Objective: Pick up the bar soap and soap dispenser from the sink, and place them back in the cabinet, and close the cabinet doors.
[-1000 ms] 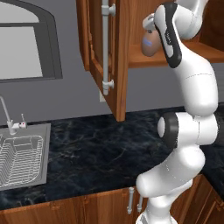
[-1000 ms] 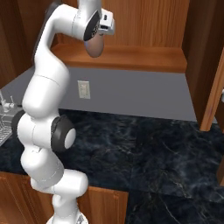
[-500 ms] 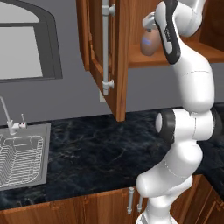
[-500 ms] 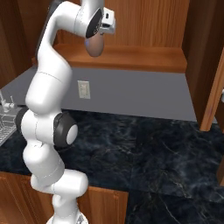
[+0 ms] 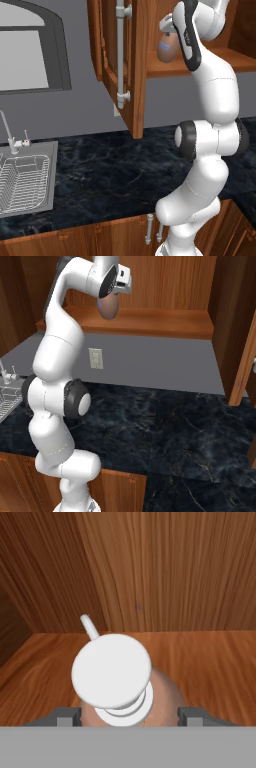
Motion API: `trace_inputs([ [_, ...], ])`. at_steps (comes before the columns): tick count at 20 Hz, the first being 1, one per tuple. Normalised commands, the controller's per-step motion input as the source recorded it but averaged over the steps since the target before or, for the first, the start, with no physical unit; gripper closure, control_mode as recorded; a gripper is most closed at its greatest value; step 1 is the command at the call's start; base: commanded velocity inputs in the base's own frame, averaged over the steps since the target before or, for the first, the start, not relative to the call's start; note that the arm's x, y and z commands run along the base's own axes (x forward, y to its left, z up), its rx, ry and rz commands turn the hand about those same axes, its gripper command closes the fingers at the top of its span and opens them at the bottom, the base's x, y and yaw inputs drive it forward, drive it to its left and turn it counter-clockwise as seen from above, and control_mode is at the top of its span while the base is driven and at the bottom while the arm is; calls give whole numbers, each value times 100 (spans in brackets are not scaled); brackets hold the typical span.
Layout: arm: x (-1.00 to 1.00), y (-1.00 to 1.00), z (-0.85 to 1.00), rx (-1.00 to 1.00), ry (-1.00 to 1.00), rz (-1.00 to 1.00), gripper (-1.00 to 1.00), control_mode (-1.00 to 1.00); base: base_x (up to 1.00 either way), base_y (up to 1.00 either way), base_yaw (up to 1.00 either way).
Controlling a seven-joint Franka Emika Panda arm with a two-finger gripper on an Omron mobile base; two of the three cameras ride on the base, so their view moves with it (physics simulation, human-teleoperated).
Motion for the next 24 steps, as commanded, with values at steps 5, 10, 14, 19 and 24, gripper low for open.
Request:
trace_inputs([
  [5,19,4,-13,0,1,0,100,-100,0,0,0],
  [10,14,0,-23,0,7,0,100,-100,0,0,0],
  [14,12,0,-26,0,6,0,100,-100,0,0,0],
  [19,7,0,-26,0,1,0,100,-100,0,0,0],
  [24,0,0,-30,0,0,0,100,-100,0,0,0],
])
